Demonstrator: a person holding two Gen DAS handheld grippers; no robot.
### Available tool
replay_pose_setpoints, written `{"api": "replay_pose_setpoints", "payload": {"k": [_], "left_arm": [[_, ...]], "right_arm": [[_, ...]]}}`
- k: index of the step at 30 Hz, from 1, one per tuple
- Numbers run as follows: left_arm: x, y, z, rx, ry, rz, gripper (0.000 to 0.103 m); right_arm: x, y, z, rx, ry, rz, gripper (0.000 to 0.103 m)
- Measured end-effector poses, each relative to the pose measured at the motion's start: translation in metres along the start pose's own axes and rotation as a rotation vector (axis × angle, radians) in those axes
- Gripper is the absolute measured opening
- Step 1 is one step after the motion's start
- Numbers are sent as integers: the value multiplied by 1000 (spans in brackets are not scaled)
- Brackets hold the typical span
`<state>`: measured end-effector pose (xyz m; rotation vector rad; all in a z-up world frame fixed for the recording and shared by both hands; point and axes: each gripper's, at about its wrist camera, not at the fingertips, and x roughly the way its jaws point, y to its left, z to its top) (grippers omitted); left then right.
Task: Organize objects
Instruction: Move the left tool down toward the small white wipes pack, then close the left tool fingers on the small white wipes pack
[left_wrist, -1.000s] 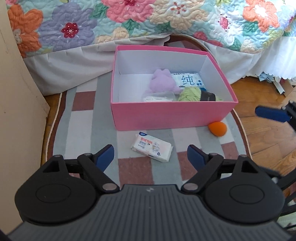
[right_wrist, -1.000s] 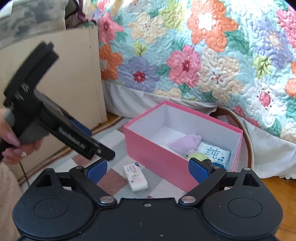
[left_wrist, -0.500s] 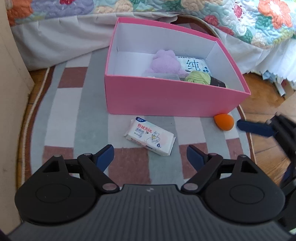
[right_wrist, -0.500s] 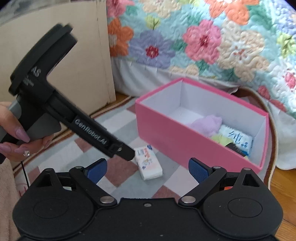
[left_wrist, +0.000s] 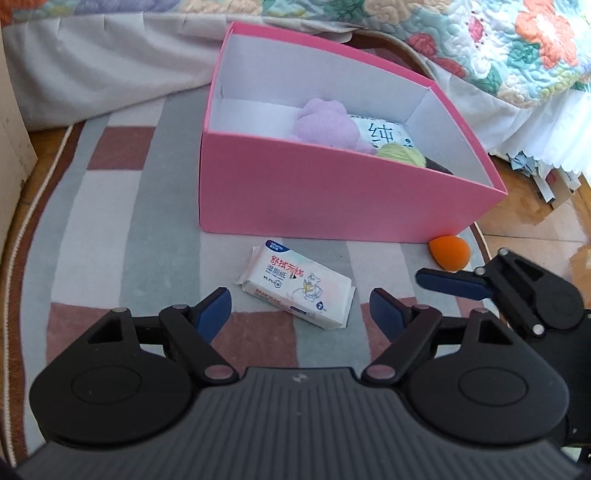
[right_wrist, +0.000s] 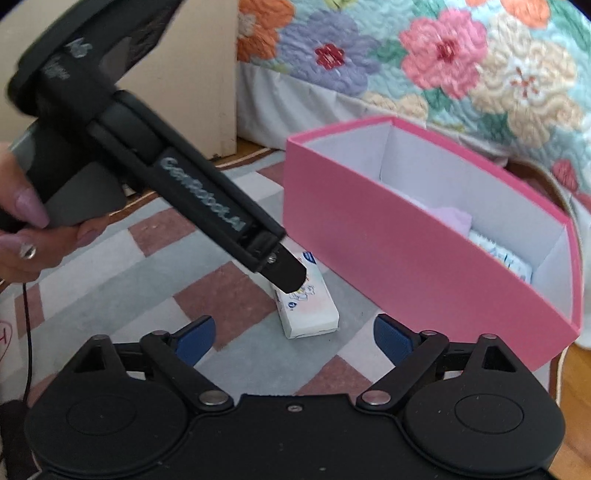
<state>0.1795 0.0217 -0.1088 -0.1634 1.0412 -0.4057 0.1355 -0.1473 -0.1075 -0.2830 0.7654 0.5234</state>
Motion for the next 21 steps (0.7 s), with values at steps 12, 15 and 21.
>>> {"api": "replay_pose_setpoints", "payload": {"k": [12,15,21], "left_arm": [[34,20,2,-49,-13,22,50],[38,23,2,-50,-35,20,44],[40,28,3,-98,-23,-29,41]], "right_arm": [[32,-19,-9,111,75,36,69],[34,-21,-12,150,96,52,60],[40,-24,-16,219,113,82,55]]}}
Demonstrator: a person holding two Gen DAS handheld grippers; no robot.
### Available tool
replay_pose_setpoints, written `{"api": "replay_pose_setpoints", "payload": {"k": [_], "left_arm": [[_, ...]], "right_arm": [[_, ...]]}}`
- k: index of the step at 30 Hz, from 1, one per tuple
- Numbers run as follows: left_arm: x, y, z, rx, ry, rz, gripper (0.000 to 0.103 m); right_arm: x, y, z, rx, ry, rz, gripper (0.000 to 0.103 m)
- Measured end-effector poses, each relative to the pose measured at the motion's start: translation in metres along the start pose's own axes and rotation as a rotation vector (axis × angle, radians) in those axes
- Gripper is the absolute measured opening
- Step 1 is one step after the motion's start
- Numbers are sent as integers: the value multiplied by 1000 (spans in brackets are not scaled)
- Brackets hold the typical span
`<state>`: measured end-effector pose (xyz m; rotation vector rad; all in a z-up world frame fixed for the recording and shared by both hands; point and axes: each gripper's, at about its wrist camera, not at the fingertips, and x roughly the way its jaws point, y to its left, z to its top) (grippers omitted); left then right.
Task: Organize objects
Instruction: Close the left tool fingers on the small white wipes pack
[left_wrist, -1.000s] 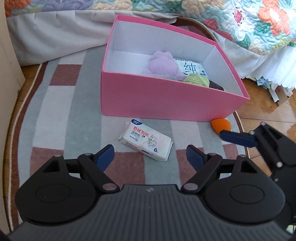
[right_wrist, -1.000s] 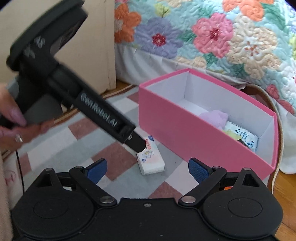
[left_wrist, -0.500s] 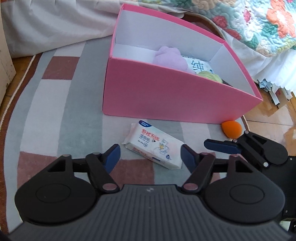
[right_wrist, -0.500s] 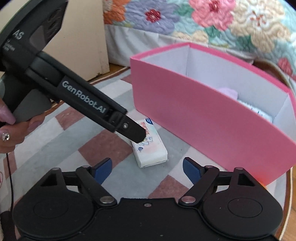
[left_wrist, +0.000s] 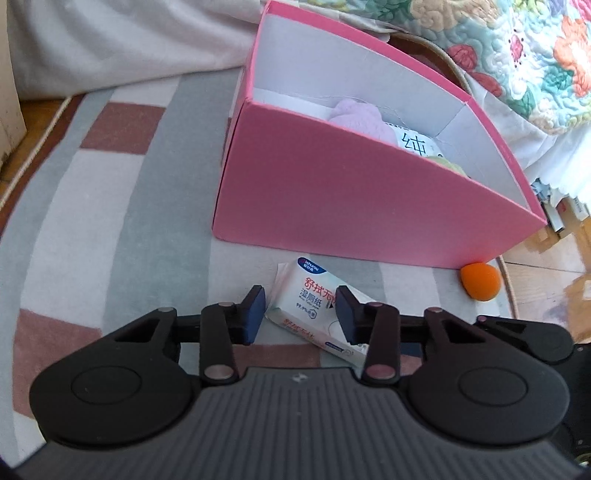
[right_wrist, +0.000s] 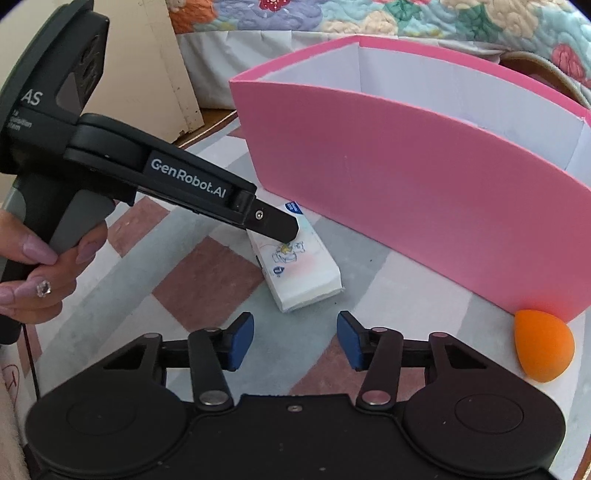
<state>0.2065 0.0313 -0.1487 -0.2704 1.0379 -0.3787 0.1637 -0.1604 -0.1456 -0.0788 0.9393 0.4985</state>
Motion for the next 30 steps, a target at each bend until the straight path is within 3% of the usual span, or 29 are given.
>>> {"api": "replay_pose_setpoints", "payload": {"k": [4,13,16,19,25,30], "left_arm": [[1,1,-2,-39,37,-24,41],[2,1,-12,-168,147,-156,41],[2,3,-12,-201,139,-143,41],[0,11,-12,-247,98,-112,42],[7,15,-13,-281,100,-153,34],[9,14,-14,-304,111,-156,34]], "right_arm": [[0,2,-1,1,-2,0,55],[2,-10,4,37,-4,-35,60],[3,-17,4,57,-9,-30,64],[3,-18,4,67,-21,-29,78],[4,-13,2,47,-41,-31,79],[8,-12,3,69,-36,-33,83]]}}
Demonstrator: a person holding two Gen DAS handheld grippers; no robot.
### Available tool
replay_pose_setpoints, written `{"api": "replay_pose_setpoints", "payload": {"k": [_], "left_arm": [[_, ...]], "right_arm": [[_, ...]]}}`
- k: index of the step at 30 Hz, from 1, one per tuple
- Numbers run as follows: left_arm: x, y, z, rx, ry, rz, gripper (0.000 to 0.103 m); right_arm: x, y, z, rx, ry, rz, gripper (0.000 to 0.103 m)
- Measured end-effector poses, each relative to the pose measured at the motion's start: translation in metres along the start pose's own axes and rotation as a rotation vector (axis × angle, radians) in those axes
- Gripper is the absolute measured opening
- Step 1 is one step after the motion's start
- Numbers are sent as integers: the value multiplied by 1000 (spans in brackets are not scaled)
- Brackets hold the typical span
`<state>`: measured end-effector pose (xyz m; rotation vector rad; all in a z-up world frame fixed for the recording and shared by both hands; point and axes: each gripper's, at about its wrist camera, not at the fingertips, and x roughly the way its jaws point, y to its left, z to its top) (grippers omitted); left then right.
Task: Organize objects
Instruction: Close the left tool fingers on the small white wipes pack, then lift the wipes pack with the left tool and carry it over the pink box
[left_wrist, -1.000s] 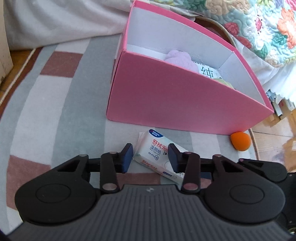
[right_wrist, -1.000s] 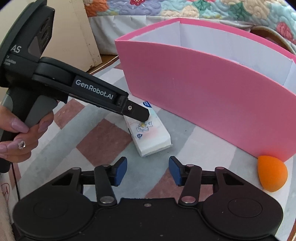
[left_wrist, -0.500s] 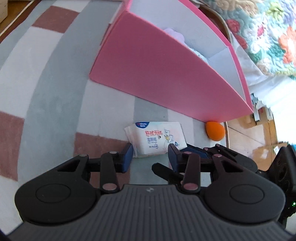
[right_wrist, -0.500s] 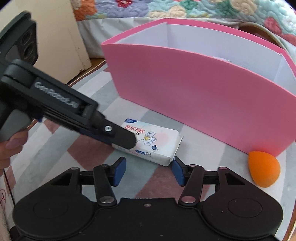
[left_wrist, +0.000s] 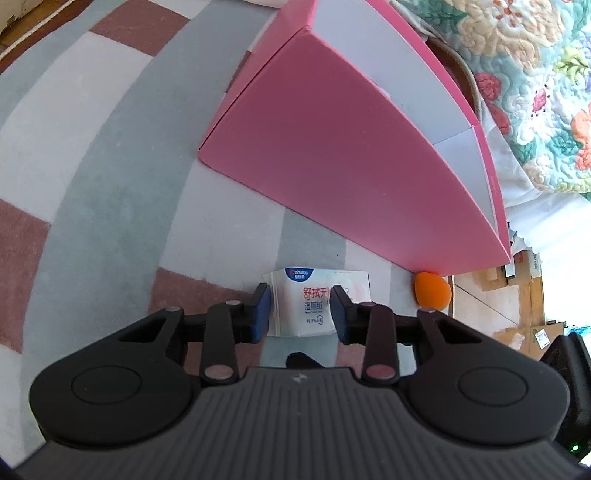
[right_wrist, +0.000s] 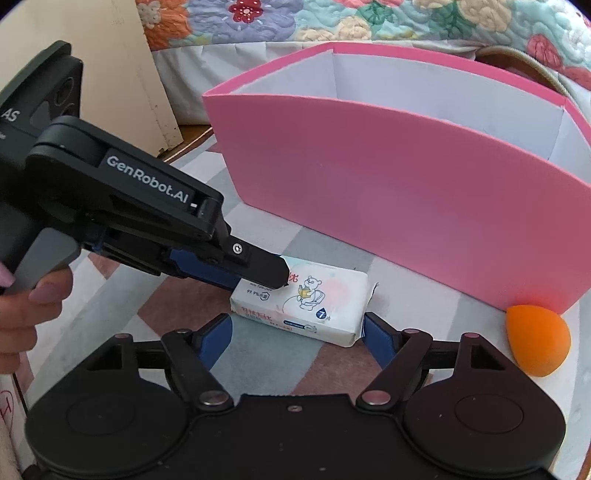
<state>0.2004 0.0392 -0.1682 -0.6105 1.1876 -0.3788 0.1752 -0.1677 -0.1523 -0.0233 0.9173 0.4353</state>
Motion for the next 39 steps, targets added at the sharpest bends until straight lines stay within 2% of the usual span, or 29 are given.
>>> {"api": "replay_pose_setpoints", "payload": {"k": [3,8,11,16,18,21,26,32,39], "left_arm": [[0,-5,0,10,19,23,34],[1,-10,-1,37,12,42,34],[1,-11,-1,22,11,35,34],[-4,-7,2,-54,31,-7,34],[-10,-11,2,-38,14,-2,34],[-15,-23,-1,6,4,11,36],[-15,-30,-2,36,6,32,36],[-26,-34,-17,109,7,86,35],[-42,-41,-23,131,-17,82,35]], "right_arm": [[4,3,-3,1,-12,-9,88],[8,10,-6,-44,-25,-52,87],[8,11,-4,-54,-26,-82,77],[5,8,-3,-54,-14,-95,69],[3,8,-4,-60,-15,-101,61],[0,6,-3,-49,-10,-103,56],[-6,2,-5,-48,-4,-105,56],[-20,10,-5,-92,-29,-96,56],[-40,14,-6,-113,-56,-66,59]]}}
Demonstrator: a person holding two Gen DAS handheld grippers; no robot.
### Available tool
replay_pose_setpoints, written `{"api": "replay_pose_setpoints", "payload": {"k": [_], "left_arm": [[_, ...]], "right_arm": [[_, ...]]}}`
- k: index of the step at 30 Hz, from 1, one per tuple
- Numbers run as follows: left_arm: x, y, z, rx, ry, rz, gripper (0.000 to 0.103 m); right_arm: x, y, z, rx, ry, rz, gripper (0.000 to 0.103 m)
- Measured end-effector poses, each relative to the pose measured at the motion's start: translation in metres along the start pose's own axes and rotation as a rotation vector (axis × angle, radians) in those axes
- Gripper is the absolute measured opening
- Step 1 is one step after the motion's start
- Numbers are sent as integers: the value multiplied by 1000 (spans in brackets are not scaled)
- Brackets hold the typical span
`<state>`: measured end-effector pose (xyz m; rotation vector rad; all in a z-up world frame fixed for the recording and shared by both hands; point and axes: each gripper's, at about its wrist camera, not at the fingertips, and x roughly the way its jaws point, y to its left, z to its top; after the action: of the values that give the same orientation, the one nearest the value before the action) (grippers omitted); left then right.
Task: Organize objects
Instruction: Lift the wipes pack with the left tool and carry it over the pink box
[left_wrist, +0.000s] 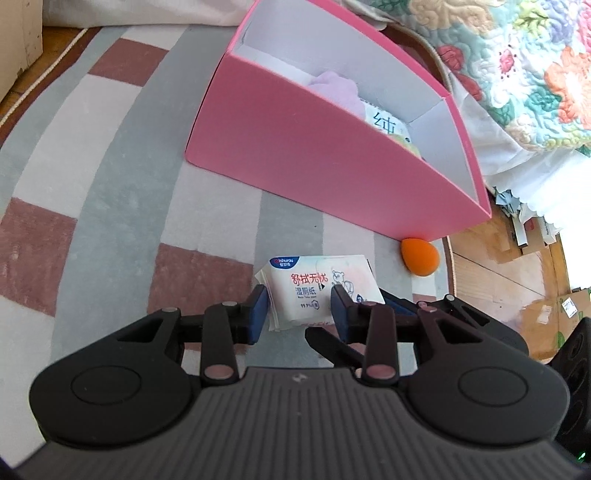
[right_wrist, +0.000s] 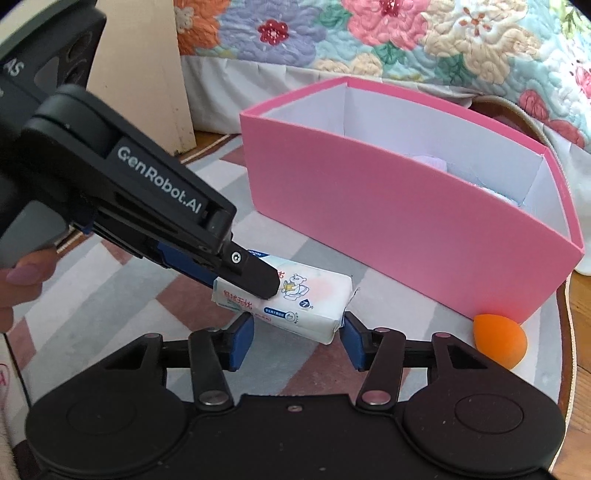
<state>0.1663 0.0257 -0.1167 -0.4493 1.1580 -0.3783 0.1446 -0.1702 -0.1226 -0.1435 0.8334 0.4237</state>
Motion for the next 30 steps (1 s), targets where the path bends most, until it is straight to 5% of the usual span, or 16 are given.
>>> {"api": "replay_pose_setpoints", "payload": {"k": [15,22,30], "left_arm": [[-44,-32,-11,52,-68,-38,35],[-58,-59,-19,128,-81,23,35],[-83,-69,-22,78,-108,11,36]], "right_arm": [[-53,-8,4,-38,-58,67,66],[-72,-7,8,-44,-77,71,60],[-97,5,26,-109,-28,66,60]]}}
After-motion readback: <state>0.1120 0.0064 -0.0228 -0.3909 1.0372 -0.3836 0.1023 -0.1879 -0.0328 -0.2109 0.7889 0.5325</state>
